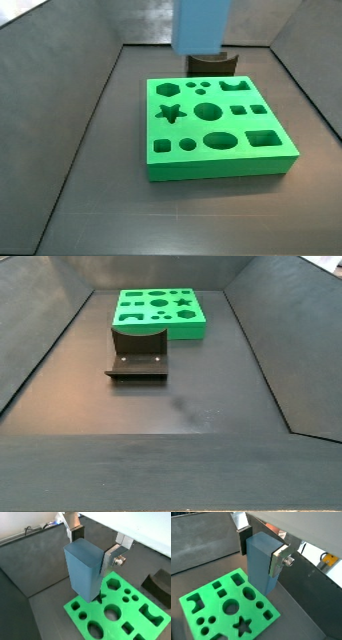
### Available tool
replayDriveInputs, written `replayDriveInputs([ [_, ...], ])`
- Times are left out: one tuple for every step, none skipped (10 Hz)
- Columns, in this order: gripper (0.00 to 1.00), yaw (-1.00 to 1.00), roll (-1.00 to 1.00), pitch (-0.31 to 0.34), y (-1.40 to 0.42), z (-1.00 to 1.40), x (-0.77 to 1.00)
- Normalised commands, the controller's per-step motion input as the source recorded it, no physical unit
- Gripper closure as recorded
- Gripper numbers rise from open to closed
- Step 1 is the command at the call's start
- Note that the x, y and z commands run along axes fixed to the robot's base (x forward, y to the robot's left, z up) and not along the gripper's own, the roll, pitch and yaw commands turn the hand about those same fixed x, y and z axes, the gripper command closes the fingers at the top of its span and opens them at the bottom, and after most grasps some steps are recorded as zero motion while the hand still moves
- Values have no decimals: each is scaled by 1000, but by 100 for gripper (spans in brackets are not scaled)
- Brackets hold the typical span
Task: Pick up the rectangle object. Move up. Place the rectangle object on the fixture. Regrasp the rectangle object. Move to above the board. Insert the rectangle object.
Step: Insert the rectangle object.
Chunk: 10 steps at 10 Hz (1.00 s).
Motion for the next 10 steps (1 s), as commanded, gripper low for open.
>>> replayDriveInputs([
  [100,0,34,-191,-217,-289,954],
  [100,-57,199,-139,-266,-420,971],
  [100,-66,240,-86,-94,-343,1000],
  [100,-40,193,-77,0,-271,1000],
  [100,-14,166,-67,0,-183,1000],
  [100,0,111,-30,0,-71,1000],
  [100,0,104,-19,0,-6,1000],
  [100,0,107,-3,0,-6,1000],
  [100,0,109,0,0,-14,1000],
  [100,0,111,0,0,-20,1000],
])
